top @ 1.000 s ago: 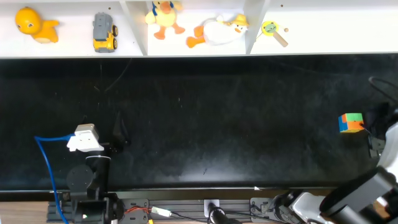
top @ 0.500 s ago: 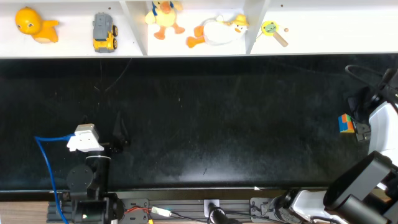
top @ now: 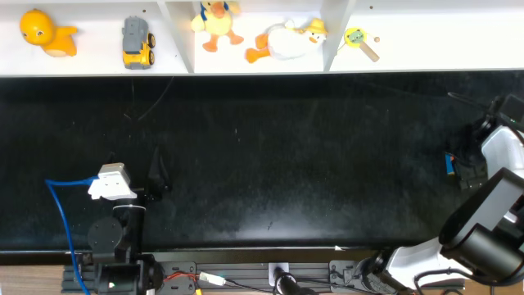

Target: Store Toys

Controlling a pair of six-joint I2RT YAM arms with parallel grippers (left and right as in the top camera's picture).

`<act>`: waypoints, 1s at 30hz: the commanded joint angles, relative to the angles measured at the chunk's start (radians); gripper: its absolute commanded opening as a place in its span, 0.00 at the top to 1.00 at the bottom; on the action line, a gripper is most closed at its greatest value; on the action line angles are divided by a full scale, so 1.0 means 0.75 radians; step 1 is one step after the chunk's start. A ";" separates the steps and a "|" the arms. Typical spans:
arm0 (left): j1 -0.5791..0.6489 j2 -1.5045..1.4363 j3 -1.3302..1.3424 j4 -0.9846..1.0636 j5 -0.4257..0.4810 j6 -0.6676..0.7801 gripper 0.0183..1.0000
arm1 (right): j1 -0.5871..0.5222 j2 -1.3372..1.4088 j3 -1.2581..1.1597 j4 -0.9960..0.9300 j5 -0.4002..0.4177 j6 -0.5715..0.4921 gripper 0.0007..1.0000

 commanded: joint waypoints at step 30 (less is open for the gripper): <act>-0.011 -0.014 -0.005 -0.003 -0.011 -0.004 0.00 | -0.001 0.067 -0.005 0.023 0.011 -0.131 0.59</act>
